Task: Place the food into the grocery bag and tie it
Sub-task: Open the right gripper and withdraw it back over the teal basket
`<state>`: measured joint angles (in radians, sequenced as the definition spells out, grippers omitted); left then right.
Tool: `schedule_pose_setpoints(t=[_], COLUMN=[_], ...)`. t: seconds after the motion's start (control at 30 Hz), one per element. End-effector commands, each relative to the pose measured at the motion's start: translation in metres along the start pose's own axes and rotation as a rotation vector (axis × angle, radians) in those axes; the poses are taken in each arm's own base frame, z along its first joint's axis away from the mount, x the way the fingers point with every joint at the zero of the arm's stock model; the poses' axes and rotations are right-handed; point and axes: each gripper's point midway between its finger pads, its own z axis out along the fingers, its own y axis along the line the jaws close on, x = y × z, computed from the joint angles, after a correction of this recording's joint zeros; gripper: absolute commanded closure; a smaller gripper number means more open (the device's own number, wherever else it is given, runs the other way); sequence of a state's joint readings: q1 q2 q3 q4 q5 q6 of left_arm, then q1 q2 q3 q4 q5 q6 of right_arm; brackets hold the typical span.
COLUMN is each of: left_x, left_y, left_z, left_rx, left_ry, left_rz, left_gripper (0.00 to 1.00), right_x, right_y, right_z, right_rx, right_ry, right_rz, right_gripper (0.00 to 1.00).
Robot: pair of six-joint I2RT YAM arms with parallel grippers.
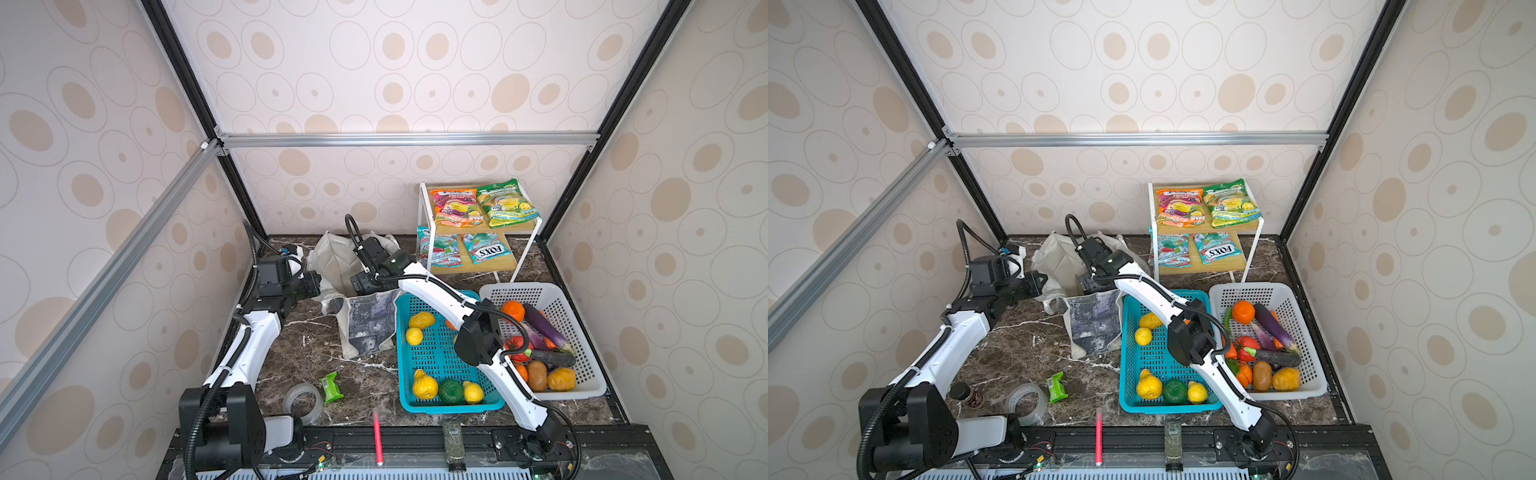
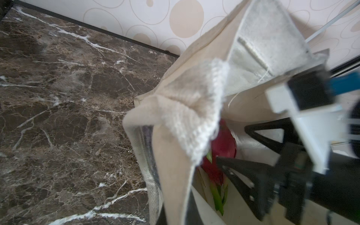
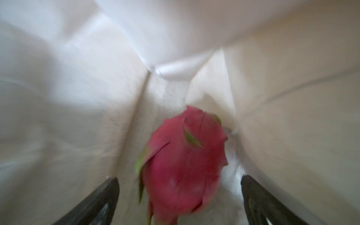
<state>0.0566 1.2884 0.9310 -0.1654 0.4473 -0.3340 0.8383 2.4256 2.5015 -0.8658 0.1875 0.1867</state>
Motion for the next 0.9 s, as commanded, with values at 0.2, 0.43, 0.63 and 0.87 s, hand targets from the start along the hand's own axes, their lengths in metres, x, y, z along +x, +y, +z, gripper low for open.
schedule_pose_setpoints(t=[0.2,0.43,0.63,0.87], left_x=[0.006,0.008,0.008,0.007], left_y=[-0.001,0.000,0.000,-0.002], left_z=[-0.006,-0.006,-0.007,-0.008], left_rx=[0.009,0.005,0.008,0.013], left_ry=[0.000,0.003,0.000,-0.007], left_rz=[0.028,0.027,0.021,0.021], left_gripper=[1.00,1.00,1.00,1.00], right_x=[-0.085,-0.040,0.049,0.147], right_y=[-0.009,-0.047,-0.102,-0.123], right_z=[-0.202,-0.294,-0.313,-0.265], right_rx=[-0.030,0.007,0.056,0.009], right_ry=[-0.356,-0.447,-0.453,-0.257], right_rz=[0.044,-0.019,0.156,0.373], right_gripper=[0.00,0.00,0.00,0.00])
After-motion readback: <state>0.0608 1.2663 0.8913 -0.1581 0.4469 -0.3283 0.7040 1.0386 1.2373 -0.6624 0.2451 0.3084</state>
